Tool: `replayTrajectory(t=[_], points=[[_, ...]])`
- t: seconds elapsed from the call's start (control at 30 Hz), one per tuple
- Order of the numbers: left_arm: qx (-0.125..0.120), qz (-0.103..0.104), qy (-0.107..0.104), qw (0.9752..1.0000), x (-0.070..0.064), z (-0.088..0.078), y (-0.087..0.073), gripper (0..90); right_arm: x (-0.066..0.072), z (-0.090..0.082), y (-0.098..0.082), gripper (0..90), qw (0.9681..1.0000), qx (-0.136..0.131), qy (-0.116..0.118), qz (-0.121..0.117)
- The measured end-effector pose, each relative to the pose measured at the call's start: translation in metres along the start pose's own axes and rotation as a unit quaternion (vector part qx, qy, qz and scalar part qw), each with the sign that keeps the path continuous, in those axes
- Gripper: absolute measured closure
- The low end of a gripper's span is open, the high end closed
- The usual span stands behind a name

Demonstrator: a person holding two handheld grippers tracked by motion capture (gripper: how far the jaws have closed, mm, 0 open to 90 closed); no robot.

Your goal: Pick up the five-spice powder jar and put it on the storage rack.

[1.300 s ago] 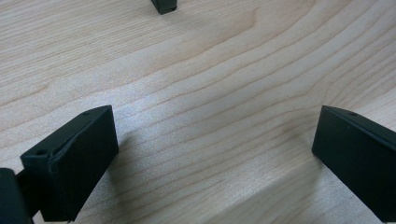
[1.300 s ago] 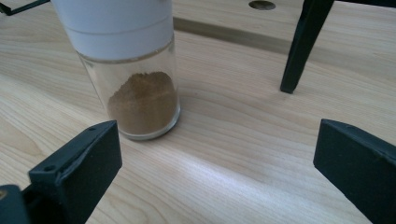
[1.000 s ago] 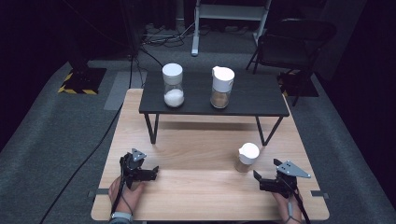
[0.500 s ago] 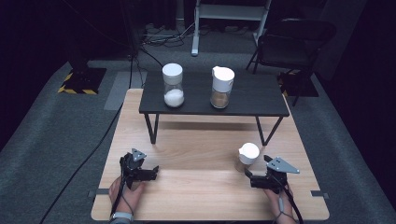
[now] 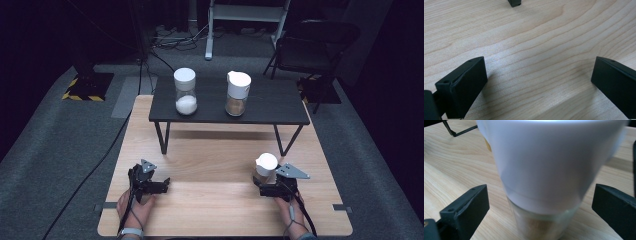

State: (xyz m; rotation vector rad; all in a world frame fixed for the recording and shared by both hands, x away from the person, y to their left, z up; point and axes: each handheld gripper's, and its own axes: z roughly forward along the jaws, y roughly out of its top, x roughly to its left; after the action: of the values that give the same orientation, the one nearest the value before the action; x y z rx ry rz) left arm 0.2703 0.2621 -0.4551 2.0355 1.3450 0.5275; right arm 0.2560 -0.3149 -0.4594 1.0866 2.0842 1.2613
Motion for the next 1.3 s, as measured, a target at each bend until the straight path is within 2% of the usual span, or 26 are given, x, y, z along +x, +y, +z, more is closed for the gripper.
replayTrajectory(t=[0.23, 0.5, 1.03, 1.3], points=[[0.0, -0.001, 0.0, 1.0, 0.0, 0.0, 0.0, 0.4, 0.003, 0.006, -0.001, 11.1, 0.9999, -0.005, -0.009, -0.001], [0.0, -0.001, 0.0, 1.0, 0.0, 0.0, 0.0, 0.4, 0.003, 0.008, -0.003, 30.2, 0.9999, -0.005, -0.01, -0.006], [0.0, -0.001, 0.0, 1.0, 0.0, 0.0, 0.0, 0.4, 0.002, 0.007, 0.002, 30.5, 0.9999, 0.0, -0.008, -0.012], [0.0, -0.001, 0.0, 1.0, 0.0, 0.0, 0.0, 0.4, -0.001, -0.001, 0.011, 30.5, 1.0, 0.001, 0.0, -0.005]])
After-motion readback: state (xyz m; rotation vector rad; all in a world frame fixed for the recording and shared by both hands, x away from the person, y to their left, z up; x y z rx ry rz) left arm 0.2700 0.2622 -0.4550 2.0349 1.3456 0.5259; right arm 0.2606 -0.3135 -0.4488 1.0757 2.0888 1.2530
